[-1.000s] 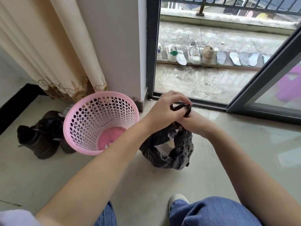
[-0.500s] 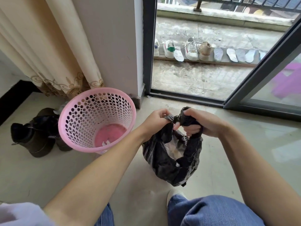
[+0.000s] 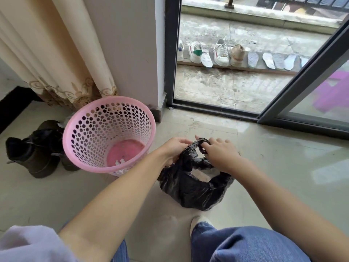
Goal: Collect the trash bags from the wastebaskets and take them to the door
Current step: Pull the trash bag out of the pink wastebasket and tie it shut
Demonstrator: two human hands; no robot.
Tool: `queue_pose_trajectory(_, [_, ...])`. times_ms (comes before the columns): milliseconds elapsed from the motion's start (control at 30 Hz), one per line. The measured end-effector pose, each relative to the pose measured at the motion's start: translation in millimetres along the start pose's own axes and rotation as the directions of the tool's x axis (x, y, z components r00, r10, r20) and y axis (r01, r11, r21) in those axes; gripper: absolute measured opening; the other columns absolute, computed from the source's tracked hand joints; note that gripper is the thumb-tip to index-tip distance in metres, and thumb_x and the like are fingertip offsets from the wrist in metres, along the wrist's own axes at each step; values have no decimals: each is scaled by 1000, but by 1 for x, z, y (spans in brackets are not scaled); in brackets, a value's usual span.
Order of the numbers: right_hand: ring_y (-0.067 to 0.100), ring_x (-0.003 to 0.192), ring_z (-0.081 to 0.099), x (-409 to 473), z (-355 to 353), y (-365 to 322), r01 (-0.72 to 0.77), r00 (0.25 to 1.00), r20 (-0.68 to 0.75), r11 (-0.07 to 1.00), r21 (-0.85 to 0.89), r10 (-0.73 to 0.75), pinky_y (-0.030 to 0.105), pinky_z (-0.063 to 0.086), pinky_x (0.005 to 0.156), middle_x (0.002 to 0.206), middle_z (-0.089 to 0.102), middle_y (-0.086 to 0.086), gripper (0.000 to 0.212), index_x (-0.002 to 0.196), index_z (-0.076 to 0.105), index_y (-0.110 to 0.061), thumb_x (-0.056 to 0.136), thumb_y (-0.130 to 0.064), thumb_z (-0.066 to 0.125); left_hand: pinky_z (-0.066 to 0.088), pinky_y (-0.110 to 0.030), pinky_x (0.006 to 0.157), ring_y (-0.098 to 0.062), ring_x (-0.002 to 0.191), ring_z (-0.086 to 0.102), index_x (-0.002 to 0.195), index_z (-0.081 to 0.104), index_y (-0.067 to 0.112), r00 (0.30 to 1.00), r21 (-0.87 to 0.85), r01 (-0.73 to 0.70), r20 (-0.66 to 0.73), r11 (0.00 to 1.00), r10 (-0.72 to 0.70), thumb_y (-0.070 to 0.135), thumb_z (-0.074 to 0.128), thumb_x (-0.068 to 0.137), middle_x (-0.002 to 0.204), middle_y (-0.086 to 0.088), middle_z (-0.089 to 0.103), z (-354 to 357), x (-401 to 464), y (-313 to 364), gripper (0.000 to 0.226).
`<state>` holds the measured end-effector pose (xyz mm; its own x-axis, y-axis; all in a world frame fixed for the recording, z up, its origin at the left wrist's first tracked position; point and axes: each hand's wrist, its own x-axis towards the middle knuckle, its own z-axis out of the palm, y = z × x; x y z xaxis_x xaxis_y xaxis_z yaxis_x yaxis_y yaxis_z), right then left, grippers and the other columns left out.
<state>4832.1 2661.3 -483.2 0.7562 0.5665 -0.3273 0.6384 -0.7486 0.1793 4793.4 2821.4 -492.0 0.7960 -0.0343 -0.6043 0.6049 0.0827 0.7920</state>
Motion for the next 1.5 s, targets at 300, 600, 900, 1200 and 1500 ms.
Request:
queue_pose_trajectory(300, [25, 130, 37, -8, 9, -1, 78, 997, -16, 997, 2, -78, 42, 30, 103, 153, 26, 3, 45, 141, 32, -25, 97, -36, 34, 38, -12, 46, -9, 64, 54, 75, 59, 14, 950, 309, -219, -148, 926, 274, 14, 63, 87, 70, 7, 59, 10, 6, -7, 13])
queue_pose_trajectory(600, [18, 113, 56, -21, 11, 44, -162, 904, 226, -199, 967, 363, 40, 42, 102, 107, 63, -2, 30, 93, 62, -21, 100, -14, 33, 29, -18, 53, -15, 65, 36, 70, 42, 8, 726, 717, -184, -362, 672, 585, 10, 55, 81, 71, 4, 37, -16, 3, -16, 16])
queue_pose_trajectory(900, [15, 71, 58, -27, 79, 67, -433, 705, 620, -485, 760, 343, 26, 47, 60, 81, 61, 2, 24, 82, 53, -18, 100, -16, 38, 53, -27, 49, -9, 41, 41, 67, 36, 13, 932, -711, -265, -363, 652, -16, 0, 37, 92, 45, 2, 40, -19, 3, -12, 29])
queue_pose_trajectory(1200, [9, 26, 53, -70, 144, 85, -334, 453, 822, -790, 515, 344, 16, 44, 30, 37, 55, 7, 33, 70, 46, -3, 100, -5, 33, 10, -14, 29, -2, 29, 18, 65, 31, 18, 859, -560, -278, -509, 781, -59, 4, 40, 91, 39, 10, 23, -52, -3, -17, 31])
queue_pose_trajectory(1500, [16, 55, 64, -79, 129, 91, -299, 578, 774, -816, 495, 258, 30, 57, 54, 45, 63, 6, 25, 74, 50, -10, 92, -9, 32, 14, -14, 34, -4, 43, 21, 66, 34, 20, 870, -254, -362, -436, 897, 228, 8, 43, 93, 52, 8, 29, -50, -18, -17, 31])
